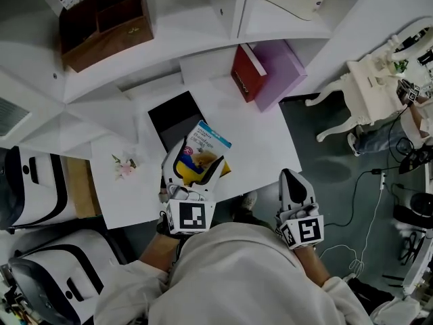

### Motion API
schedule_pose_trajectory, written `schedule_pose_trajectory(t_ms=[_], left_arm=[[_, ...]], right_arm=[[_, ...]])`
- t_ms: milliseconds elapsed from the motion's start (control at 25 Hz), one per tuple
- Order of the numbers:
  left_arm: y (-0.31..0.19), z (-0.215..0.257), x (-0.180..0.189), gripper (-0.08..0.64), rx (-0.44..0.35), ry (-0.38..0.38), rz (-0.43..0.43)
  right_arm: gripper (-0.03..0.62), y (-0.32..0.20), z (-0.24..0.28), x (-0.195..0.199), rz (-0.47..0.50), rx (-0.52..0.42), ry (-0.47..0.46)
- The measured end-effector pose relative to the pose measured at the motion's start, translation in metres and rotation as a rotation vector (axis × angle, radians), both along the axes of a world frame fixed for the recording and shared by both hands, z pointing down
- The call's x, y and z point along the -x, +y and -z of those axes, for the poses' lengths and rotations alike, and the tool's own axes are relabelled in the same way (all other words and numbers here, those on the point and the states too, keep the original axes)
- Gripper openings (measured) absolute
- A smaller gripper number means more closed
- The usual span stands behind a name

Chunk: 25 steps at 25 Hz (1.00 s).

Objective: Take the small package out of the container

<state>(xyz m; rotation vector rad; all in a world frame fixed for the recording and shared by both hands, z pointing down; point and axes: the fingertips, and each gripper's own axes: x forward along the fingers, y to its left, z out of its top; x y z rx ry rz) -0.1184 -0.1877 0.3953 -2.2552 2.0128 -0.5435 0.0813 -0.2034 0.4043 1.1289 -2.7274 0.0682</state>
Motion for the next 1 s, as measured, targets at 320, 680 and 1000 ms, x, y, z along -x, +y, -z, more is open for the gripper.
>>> schedule_pose_trajectory(t_ms=[320,680,1000], left_arm=[[0.007,0.03,0.003,0.4,-0.072,0.03,0.042],[0.008,0.037,0.013,0.4,-0.09,0.019,0.063],[0.01,0.039,0.013,0.4,-0.091,0.013,0.073]], right_arm=[[0.025,-0.005,0.012,0.01,0.02,-0.034,-0.008],[0.025,-0.008,0.013,0.021,0.041,-0.041,-0.009],[0.023,-0.007,0.013,0.021,0.044,-0.042,-0.012]])
